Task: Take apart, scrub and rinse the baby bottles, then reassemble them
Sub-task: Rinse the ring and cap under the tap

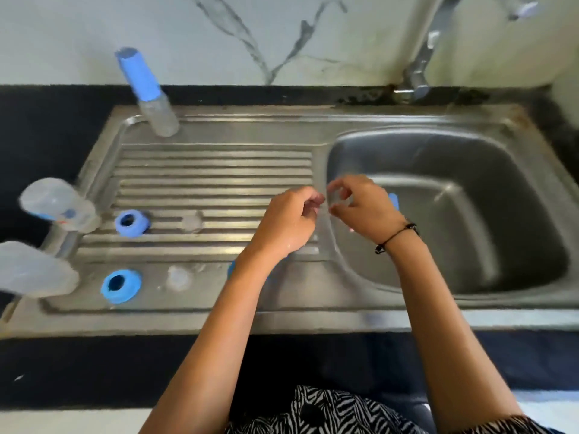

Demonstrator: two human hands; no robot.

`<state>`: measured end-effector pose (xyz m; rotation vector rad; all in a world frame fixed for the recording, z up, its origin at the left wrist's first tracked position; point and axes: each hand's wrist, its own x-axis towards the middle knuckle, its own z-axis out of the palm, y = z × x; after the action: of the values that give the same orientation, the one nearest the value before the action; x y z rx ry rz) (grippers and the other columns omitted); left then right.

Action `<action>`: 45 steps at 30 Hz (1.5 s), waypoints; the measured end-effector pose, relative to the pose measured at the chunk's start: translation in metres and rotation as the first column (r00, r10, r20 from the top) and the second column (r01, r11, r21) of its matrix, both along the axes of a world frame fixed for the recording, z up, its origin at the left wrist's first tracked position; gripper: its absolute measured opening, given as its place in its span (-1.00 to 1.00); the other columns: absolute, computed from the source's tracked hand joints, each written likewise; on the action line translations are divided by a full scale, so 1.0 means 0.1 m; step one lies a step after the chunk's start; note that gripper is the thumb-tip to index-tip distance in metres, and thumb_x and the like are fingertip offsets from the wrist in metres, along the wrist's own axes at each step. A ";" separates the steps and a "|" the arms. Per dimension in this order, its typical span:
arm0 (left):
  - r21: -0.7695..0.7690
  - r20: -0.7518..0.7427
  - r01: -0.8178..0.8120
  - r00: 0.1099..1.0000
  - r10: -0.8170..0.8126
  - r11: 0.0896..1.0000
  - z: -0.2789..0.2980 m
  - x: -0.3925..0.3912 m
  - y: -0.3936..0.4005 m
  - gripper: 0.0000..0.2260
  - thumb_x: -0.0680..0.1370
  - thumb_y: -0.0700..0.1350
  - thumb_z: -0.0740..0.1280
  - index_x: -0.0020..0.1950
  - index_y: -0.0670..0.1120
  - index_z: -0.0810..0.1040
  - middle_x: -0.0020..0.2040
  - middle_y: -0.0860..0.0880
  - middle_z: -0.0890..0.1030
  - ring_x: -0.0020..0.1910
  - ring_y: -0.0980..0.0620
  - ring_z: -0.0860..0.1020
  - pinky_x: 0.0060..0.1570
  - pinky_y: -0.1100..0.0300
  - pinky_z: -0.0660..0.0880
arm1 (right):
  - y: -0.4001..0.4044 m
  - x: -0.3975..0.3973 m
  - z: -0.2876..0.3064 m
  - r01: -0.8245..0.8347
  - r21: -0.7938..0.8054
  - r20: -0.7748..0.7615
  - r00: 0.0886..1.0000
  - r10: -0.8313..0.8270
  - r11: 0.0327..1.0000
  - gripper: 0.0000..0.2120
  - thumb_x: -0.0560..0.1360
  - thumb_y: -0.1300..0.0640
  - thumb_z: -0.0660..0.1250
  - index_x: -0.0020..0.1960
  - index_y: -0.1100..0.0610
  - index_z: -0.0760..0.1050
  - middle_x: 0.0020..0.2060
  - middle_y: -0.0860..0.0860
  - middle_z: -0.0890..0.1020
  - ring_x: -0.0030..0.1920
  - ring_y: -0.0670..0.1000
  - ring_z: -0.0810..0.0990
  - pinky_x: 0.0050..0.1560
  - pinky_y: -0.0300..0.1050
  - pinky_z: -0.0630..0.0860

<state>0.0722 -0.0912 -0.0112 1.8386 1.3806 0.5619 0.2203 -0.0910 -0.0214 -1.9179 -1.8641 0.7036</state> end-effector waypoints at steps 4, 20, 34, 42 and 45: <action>-0.062 0.017 0.043 0.999 -0.042 0.997 -0.12 0.71 0.05 -0.77 0.55 -0.33 0.23 0.13 -0.16 0.59 0.01 -0.05 0.62 -0.02 0.04 0.54 0.09 0.26 0.42 | -0.06 0.73 -0.17 0.080 -0.074 0.041 0.996 -0.077 0.994 -0.69 0.48 0.23 0.29 0.23 0.14 0.49 0.04 0.11 0.53 0.12 0.08 0.47 0.14 -0.13 0.33; -0.479 0.138 -0.221 0.937 0.322 0.850 -0.82 2.16 0.57 -0.81 0.52 -0.42 0.22 -0.08 -0.16 0.54 -0.22 -0.01 0.54 -0.10 0.02 0.51 -0.14 0.32 0.44 | 0.83 2.10 -1.12 -0.311 -0.280 0.355 0.845 0.399 0.908 -0.52 0.52 0.18 0.30 0.40 -0.02 0.31 0.25 0.13 0.34 0.26 0.19 0.33 0.13 0.03 0.43; -0.470 0.202 -0.300 0.879 0.432 0.830 -0.96 2.43 0.88 -0.80 0.51 -0.37 0.21 -0.13 -0.10 0.50 -0.20 -0.07 0.54 -0.31 0.11 0.42 -0.32 0.31 0.36 | 1.21 2.20 -1.30 -0.110 -0.199 0.136 0.981 0.138 0.974 -0.49 0.45 -0.10 0.37 0.28 0.14 0.38 0.20 0.11 0.49 0.22 0.16 0.44 0.15 -0.01 0.41; -0.482 0.480 -0.250 0.726 0.492 0.840 -0.45 2.83 1.27 -0.79 0.63 -0.07 0.18 0.16 -0.17 0.44 0.09 -0.18 0.56 0.03 -0.09 0.56 -0.12 0.07 0.56 | 1.32 2.24 -0.56 0.144 -0.139 -0.588 0.784 -0.198 0.980 -0.76 0.51 0.13 0.34 0.13 0.16 0.41 0.02 0.11 0.58 -0.05 0.06 0.61 -0.11 -0.01 0.62; -0.505 0.518 -0.166 0.726 0.451 0.847 -0.29 2.85 1.33 -0.80 0.55 -0.08 0.33 0.13 -0.09 0.43 0.05 -0.14 0.58 0.04 -0.08 0.58 -0.14 0.05 0.58 | 1.26 2.17 -0.39 0.139 -0.168 -0.775 0.593 -0.218 0.976 -0.79 0.54 0.25 0.26 0.17 0.14 0.39 -0.06 0.08 0.59 -0.17 0.00 0.61 -0.32 -0.12 0.56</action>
<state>0.3573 0.0422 -0.0404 0.9209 1.2209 0.8718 0.4369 0.0354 -0.0600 -1.4125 -1.0584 1.3180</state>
